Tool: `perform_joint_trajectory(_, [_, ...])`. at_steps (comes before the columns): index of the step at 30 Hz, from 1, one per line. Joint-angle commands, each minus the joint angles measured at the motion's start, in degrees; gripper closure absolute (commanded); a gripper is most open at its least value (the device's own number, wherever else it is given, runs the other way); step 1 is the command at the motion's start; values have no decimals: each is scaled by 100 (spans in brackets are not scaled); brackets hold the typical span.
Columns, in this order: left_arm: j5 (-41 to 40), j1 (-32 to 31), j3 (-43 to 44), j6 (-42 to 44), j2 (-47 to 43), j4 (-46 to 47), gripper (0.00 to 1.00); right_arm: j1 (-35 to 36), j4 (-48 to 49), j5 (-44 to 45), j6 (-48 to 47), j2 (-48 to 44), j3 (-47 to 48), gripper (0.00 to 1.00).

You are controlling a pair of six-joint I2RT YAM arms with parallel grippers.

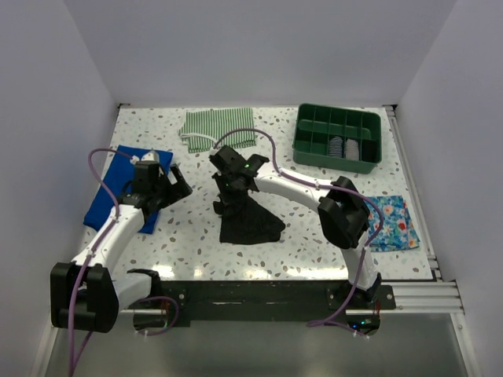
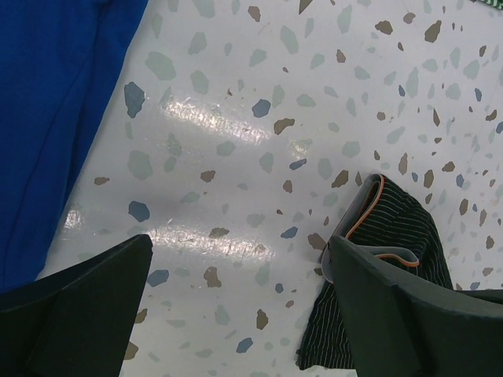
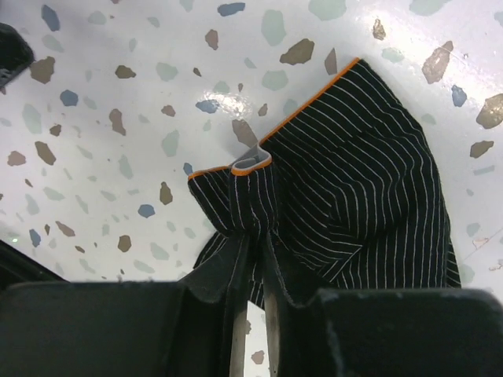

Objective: Roll the underwear
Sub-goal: Flatten out the underwear at the center of the board.

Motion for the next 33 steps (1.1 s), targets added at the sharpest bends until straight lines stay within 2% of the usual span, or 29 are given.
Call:
perform_joint_trajectory(1, [74,49,75,90,-81,25,0,-19,299,-192,48,-233,36,84])
perform_joint_trajectory(7, [118,49,57,90,-72,43,0,-63,395,-271,4,-259,-26,85])
perform_joint_trajectory(9, [118,49,48,81,-55,52,0,-55,491,-350,22,-286,-78,82])
perform_joint_trajectory(13, [153,58,48,90,-46,52,0,-63,483,-350,39,-268,-52,90])
perform_joint_trajectory(16, [180,49,66,90,-46,52,0,-63,650,-377,83,-365,-209,87])
perform_joint_trajectory(19, [180,49,83,107,-37,52,0,-90,677,-394,162,-452,-289,89])
perform_joint_trajectory(22, [188,49,49,99,-55,43,0,-125,808,-403,276,-602,-464,94])
perform_joint_trajectory(23, [206,49,31,90,-46,78,0,-177,922,-429,320,-698,-526,99])
perform_joint_trajectory(26, [285,49,22,81,16,104,0,-344,1247,-841,514,-804,-790,97])
perform_joint_trajectory(27, [285,49,31,90,24,104,0,-379,1292,-973,558,-822,-825,100])
perform_joint_trajectory(33, [320,49,31,81,-28,78,0,-555,1573,-1422,725,-918,-1097,100])
